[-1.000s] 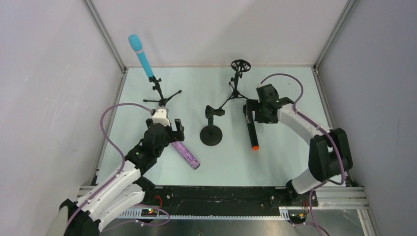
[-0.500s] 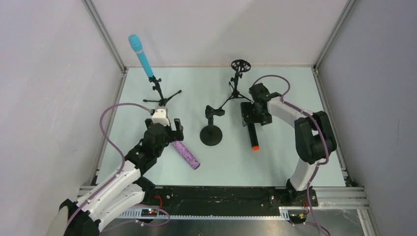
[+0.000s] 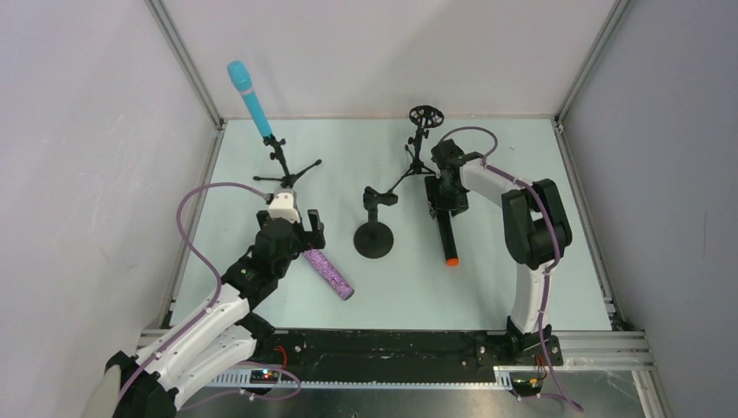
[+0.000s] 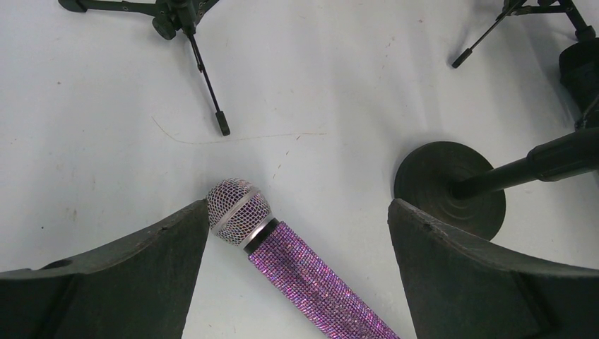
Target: Attach the microphones to the stand
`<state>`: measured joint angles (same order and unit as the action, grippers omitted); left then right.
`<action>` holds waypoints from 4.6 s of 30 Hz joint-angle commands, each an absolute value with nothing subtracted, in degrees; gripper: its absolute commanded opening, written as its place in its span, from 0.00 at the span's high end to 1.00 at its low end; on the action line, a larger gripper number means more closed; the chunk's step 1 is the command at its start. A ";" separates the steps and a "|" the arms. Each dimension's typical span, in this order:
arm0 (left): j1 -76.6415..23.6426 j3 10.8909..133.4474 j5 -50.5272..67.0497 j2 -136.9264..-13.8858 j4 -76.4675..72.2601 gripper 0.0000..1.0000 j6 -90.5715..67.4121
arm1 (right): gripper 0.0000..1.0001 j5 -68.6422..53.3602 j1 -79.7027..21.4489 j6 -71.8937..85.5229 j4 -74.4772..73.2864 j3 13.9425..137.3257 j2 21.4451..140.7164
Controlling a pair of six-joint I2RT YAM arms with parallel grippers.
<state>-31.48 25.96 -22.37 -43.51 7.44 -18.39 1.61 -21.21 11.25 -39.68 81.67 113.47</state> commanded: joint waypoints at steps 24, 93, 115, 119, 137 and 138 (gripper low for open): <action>-31.64 29.03 -16.75 -41.90 3.67 0.00 -14.41 | 1.00 0.98 -22.85 8.47 -45.00 84.37 118.16; -31.64 33.94 17.91 -51.68 5.38 0.00 6.99 | 1.00 -16.87 -21.88 5.28 -0.89 46.90 45.55; -28.22 55.45 29.68 -64.96 15.52 0.00 29.39 | 1.00 -23.72 -21.79 7.54 9.00 45.88 51.10; -24.47 61.44 36.29 -68.20 16.52 0.00 29.29 | 1.00 -24.09 -21.80 8.05 10.15 45.87 51.42; -17.47 78.71 69.26 -80.53 17.23 0.00 25.03 | 1.00 -25.90 -21.53 14.00 21.90 45.88 57.38; -17.48 78.41 69.24 -81.22 17.18 0.00 24.61 | 1.00 -25.43 -21.55 14.07 22.44 45.88 57.56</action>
